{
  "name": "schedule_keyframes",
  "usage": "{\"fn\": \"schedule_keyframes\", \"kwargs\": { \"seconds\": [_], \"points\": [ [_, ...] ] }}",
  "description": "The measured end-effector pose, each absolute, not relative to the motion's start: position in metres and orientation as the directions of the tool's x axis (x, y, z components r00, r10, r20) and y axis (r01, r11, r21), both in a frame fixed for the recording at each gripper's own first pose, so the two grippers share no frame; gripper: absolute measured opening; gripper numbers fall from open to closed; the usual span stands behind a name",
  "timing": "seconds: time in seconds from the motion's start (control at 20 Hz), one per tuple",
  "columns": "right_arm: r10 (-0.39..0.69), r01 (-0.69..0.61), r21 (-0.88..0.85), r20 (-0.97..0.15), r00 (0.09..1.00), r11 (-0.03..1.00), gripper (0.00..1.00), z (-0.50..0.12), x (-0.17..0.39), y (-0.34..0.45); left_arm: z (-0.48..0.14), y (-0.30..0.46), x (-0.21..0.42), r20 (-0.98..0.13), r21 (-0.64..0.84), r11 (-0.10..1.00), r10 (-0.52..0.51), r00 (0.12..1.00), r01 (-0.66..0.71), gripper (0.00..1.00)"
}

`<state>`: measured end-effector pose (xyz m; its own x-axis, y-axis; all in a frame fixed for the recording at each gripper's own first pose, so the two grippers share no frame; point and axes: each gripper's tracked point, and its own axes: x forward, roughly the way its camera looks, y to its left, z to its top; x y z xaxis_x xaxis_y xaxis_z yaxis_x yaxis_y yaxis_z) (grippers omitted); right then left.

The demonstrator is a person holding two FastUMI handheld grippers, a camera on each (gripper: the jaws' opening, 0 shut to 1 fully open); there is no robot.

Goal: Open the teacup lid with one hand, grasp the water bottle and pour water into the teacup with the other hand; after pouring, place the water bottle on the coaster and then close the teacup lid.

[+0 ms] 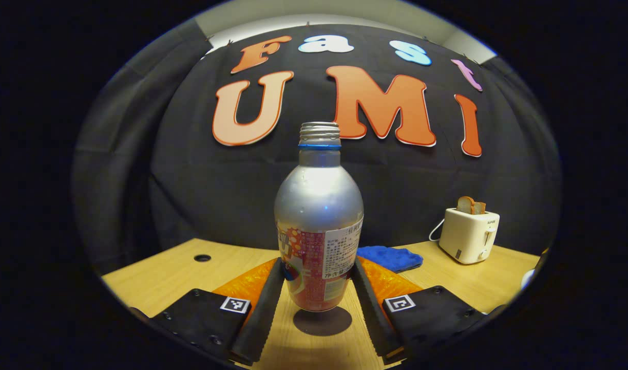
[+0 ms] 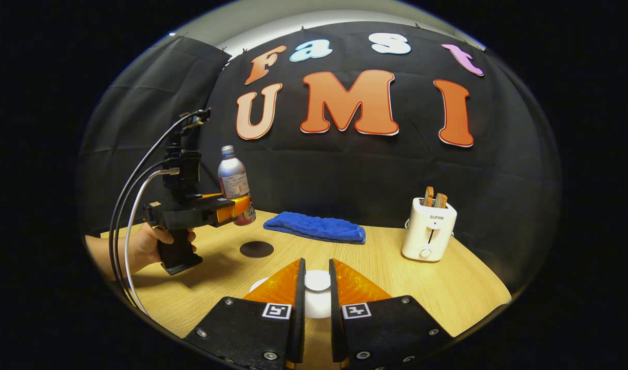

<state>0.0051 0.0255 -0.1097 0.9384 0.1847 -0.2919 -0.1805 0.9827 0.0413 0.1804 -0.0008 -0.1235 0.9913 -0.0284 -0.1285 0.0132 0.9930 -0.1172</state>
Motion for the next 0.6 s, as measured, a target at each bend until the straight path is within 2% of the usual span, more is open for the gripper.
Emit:
{"fn": "schedule_keyframes", "kwargs": {
  "seconds": [0.1,0.3,0.4,0.45,0.5,0.55,0.6],
  "points": [
    [0.193,-0.187,0.05,-0.309,0.931,0.981,0.21,-0.117,0.007,0.029,-0.146,0.002,0.185,-0.188,-0.173,0.985,-0.042,0.981,0.009,0.8],
    [0.2,-0.194,0.053,-0.331,0.922,0.98,0.22,-0.128,0.008,0.032,-0.179,0.003,0.189,-0.271,-0.19,0.982,-0.058,0.961,0.006,0.8],
    [0.216,-0.206,0.064,-0.339,0.916,0.976,0.22,-0.134,0.009,0.036,-0.192,-0.002,0.19,-0.309,-0.183,0.983,-0.074,0.948,0.017,0.76],
    [0.214,-0.206,0.061,-0.35,0.912,0.977,0.22,-0.138,0.008,0.036,-0.195,-0.006,0.19,-0.325,-0.185,0.983,-0.082,0.942,0.022,0.76],
    [0.215,-0.208,0.058,-0.356,0.909,0.976,0.22,-0.142,0.009,0.036,-0.198,-0.005,0.193,-0.333,-0.178,0.984,-0.08,0.939,0.02,0.8],
    [0.216,-0.21,0.057,-0.356,0.909,0.976,0.22,-0.141,0.008,0.037,-0.201,-0.004,0.194,-0.34,-0.174,0.984,-0.078,0.937,0.019,0.77],
    [0.224,-0.217,0.06,-0.353,0.908,0.974,0.22,-0.14,0.007,0.039,-0.205,-0.005,0.194,-0.347,-0.17,0.985,-0.077,0.935,0.019,0.8]
  ]
}}
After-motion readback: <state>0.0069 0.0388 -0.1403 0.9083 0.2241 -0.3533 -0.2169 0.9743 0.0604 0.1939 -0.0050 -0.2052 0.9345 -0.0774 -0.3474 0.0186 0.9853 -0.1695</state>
